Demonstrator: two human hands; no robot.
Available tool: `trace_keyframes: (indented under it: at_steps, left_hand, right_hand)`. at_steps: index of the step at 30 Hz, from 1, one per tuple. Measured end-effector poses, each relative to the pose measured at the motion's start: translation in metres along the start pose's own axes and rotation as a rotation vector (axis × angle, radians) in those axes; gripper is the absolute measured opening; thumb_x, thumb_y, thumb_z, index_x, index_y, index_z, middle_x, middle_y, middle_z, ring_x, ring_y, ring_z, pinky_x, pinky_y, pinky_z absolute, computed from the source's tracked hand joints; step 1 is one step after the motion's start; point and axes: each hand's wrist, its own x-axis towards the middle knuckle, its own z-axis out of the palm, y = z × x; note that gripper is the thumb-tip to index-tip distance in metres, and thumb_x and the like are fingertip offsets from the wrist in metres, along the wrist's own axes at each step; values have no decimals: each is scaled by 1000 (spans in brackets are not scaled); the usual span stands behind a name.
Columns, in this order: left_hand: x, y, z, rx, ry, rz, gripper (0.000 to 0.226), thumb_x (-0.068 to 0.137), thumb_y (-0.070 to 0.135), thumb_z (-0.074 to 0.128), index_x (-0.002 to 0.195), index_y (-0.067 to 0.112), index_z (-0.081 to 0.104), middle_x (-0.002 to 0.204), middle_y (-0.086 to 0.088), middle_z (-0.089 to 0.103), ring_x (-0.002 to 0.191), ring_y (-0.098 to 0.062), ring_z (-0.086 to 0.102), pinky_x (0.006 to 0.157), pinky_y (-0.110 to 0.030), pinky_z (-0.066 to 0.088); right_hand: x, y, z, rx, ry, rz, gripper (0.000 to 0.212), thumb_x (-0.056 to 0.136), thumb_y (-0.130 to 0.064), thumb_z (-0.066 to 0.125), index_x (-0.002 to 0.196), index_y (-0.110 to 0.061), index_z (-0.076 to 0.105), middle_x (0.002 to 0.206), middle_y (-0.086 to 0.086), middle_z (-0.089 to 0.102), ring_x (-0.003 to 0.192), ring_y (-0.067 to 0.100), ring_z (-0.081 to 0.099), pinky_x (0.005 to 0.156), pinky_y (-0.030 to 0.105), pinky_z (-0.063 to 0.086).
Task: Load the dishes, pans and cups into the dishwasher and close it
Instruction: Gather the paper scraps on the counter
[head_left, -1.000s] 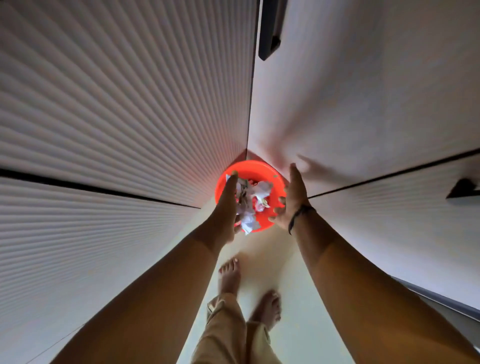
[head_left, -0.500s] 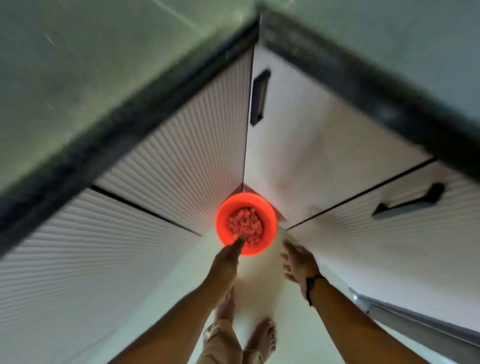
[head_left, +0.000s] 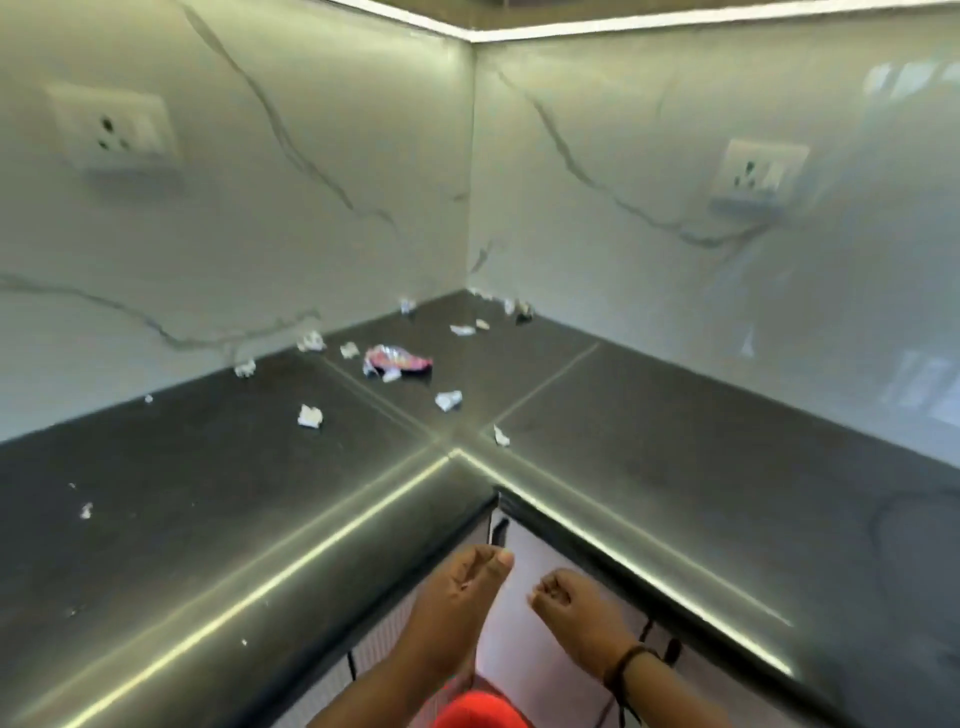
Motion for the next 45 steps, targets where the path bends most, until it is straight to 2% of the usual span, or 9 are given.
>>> trace_keyframes:
  at_steps: [5, 8, 11, 13, 19, 24, 36, 42, 45]
  left_hand:
    - [32, 13, -78, 99, 194, 69, 23, 81, 50, 65, 83, 27, 68, 73, 10, 67, 67, 0, 58, 68, -26, 47]
    - [58, -9, -134, 436, 296, 32, 33, 84, 54, 60, 105, 29, 65, 106, 7, 66, 102, -11, 61, 91, -33, 47]
    - [75, -25, -180, 799, 341, -78, 68, 86, 65, 46, 141, 25, 40, 150, -2, 35, 140, -22, 30, 113, -35, 25]
    - [82, -31, -201, 915, 350, -150, 79, 86, 70, 38, 150, 26, 22, 160, -3, 14, 147, -25, 9, 117, -39, 15]
    - [107, -54, -221, 1082, 298, -221, 97, 81, 81, 19, 153, 20, 0, 161, -7, -7, 147, -27, -10, 119, -45, -4]
    - [133, -65, -216, 1102, 256, -223, 134, 42, 90, -25, 153, 19, -3, 160, -7, -9, 147, -27, -11, 118, -45, -8]
    - [244, -60, -200, 1163, 324, -334, 115, 56, 91, -12, 142, 15, -27, 159, -5, -18, 146, -27, -17, 117, -44, -11]
    - [301, -49, -215, 1213, 374, -431, 111, 63, 90, -4, 147, 19, -22, 158, -5, -20, 146, -28, -17, 117, -46, -10]
    - [327, -50, -228, 1221, 391, -463, 107, 64, 90, -1, 144, 23, -25, 158, -3, -21, 145, -27, -19, 117, -48, -10]
  right_hand:
    - [26, -59, -26, -161, 94, -191, 14, 86, -37, 56, 75, -29, 52, 70, -9, 55, 65, 4, 48, 67, 25, 43]
    - [47, -71, -26, -372, 141, -242, 18, 84, -47, 54, 94, -33, 52, 98, -9, 56, 94, 12, 53, 85, 28, 43]
    - [67, -76, -17, -440, 177, -155, 55, 85, -60, 50, 130, -30, 42, 131, -1, 46, 125, 19, 43, 103, 28, 34]
    - [80, -75, -11, -460, 186, -85, 71, 85, -66, 47, 142, -27, 30, 146, 3, 34, 137, 23, 31, 112, 32, 28]
    - [115, -69, -3, -519, 133, 116, 105, 72, -86, 31, 152, -22, 6, 160, 7, 3, 148, 28, 2, 117, 43, 12]
    - [163, -75, 2, -514, 146, 159, 103, 79, -81, 32, 152, -16, 2, 161, 10, 2, 148, 30, 1, 119, 43, 9]
    - [302, -120, 17, -452, 116, -201, 110, 71, -87, 32, 152, -21, -3, 160, 7, -2, 148, 27, -5, 120, 40, -1]
    - [377, -162, 28, -554, -17, -517, 122, 54, -97, 8, 150, -26, -13, 159, 5, -17, 146, 30, -16, 119, 42, -6]
    - [416, -192, 43, -539, -78, -608, 115, 59, -97, 25, 148, -37, -15, 157, 2, -21, 144, 34, -20, 117, 49, -5]
